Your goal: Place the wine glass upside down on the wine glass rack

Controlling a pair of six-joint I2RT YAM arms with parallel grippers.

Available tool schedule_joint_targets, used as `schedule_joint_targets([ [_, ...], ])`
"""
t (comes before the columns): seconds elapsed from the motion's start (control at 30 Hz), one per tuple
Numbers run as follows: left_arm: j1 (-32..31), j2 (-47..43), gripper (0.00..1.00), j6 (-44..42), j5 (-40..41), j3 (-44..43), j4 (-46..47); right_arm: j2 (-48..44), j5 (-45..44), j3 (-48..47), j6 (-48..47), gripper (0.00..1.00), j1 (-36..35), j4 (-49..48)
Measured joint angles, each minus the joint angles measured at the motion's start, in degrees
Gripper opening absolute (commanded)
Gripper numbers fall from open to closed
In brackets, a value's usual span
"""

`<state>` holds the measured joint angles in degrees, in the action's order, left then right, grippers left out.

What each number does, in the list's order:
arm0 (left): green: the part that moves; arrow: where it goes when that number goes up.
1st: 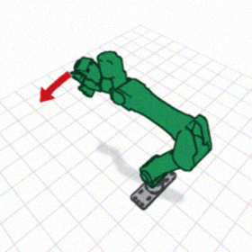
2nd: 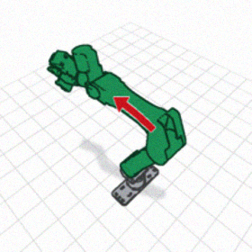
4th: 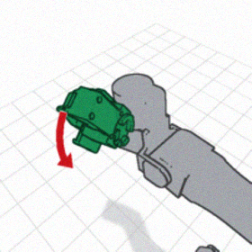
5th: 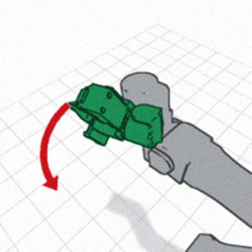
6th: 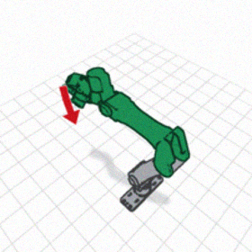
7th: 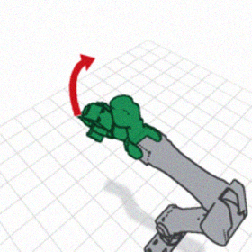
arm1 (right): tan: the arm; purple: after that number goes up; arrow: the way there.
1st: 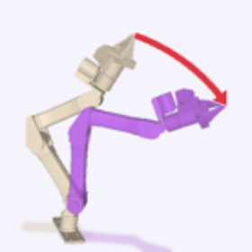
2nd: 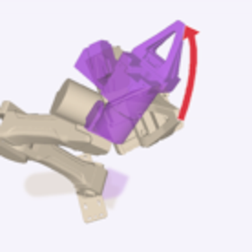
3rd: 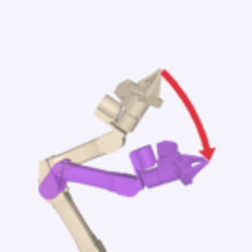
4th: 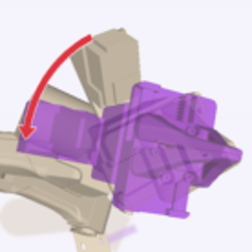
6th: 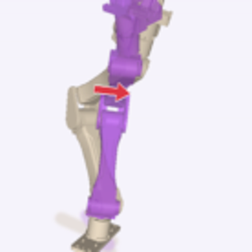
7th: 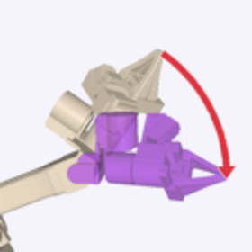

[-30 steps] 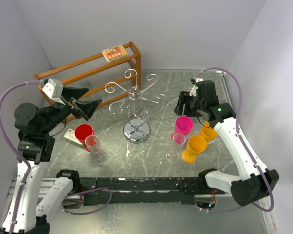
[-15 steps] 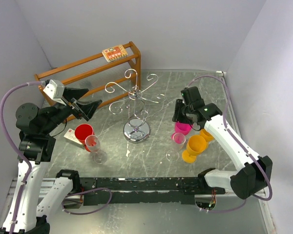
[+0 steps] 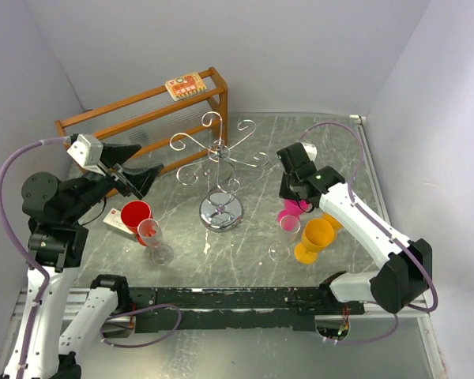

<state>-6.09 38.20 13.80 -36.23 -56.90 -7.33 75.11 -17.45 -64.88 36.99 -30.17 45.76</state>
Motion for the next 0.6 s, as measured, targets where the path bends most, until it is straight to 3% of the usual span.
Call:
schedule_joint_targets([
  [0.23,0.0,0.0,0.89,0.2,0.44,-0.83,-2.19,-0.02,-3.98,-2.78,0.94,0.0,-0.5,1.14],
  [0.37,0.0,-0.07,0.95,1.25,0.46,-3.06,-3.76,-0.87,-7.3,-7.39,1.29,0.0,-0.61,2.14],
  [0.43,0.0,-0.28,1.0,1.95,0.5,-4.22,-4.13,-2.64,-9.11,-9.31,1.36,0.0,-0.66,1.9],
  [0.6,0.0,-0.81,1.0,4.07,1.31,-5.75,-3.58,-9.7,-13.35,-10.88,0.13,0.0,-0.66,-2.1],
])
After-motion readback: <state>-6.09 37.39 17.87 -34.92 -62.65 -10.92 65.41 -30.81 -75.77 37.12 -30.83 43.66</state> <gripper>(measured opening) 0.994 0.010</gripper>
